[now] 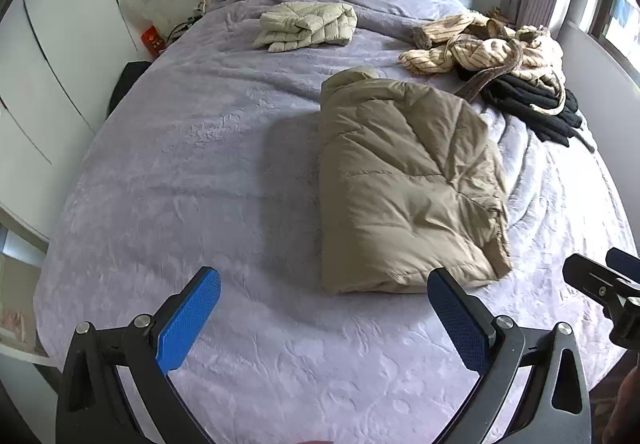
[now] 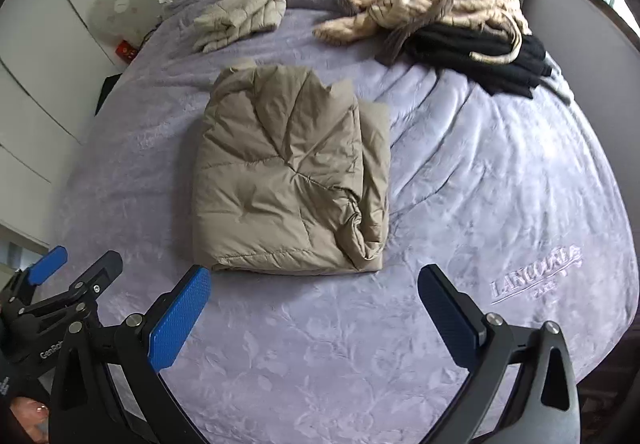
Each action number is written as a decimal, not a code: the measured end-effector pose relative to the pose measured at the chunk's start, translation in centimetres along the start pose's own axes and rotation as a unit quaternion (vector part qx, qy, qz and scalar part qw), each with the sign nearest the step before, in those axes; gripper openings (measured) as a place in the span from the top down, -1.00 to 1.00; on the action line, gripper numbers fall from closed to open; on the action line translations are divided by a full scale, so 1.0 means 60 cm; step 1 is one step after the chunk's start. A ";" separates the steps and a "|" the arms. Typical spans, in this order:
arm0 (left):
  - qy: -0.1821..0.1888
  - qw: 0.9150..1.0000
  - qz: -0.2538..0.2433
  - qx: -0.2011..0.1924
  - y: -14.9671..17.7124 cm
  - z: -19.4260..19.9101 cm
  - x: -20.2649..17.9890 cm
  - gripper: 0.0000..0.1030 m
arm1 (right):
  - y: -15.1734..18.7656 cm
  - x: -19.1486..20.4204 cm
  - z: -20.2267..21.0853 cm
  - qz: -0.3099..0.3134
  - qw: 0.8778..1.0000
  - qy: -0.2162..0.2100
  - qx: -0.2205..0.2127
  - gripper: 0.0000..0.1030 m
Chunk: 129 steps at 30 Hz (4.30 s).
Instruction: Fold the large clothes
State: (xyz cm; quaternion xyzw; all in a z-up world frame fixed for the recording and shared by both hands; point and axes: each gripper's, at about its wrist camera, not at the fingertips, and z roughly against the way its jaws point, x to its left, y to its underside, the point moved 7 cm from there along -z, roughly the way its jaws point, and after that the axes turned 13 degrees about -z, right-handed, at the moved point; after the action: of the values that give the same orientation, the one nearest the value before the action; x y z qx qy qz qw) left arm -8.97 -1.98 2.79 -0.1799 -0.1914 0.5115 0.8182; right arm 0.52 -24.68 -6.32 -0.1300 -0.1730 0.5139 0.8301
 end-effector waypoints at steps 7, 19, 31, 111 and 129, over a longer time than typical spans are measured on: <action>-0.012 1.000 0.013 -0.018 0.022 0.068 -0.020 -1.00 | 0.018 -0.014 0.054 0.016 1.000 -0.001 -0.024 -1.00; -0.026 0.999 0.014 -0.028 0.050 0.139 -0.023 -1.00 | 0.054 -0.027 0.116 0.024 0.999 -0.002 -0.040 -1.00; -0.006 1.000 -0.015 -0.026 0.051 0.140 0.000 -1.00 | 0.070 0.015 0.132 0.007 0.998 0.015 -0.057 -1.00; -0.007 1.000 -0.006 -0.024 0.038 0.129 0.004 -1.00 | 0.066 0.015 0.135 -0.008 0.998 0.033 -0.061 -1.00; -0.008 1.000 -0.005 -0.023 0.036 0.127 0.003 -1.00 | 0.064 0.014 0.133 -0.007 0.998 0.034 -0.060 -1.00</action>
State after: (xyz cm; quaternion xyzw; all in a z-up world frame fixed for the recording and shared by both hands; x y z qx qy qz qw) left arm -14.37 -0.20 8.30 -0.1933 -0.2104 0.5044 0.8149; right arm -5.62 -21.95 -0.48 -0.1959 -0.1763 0.4920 0.8297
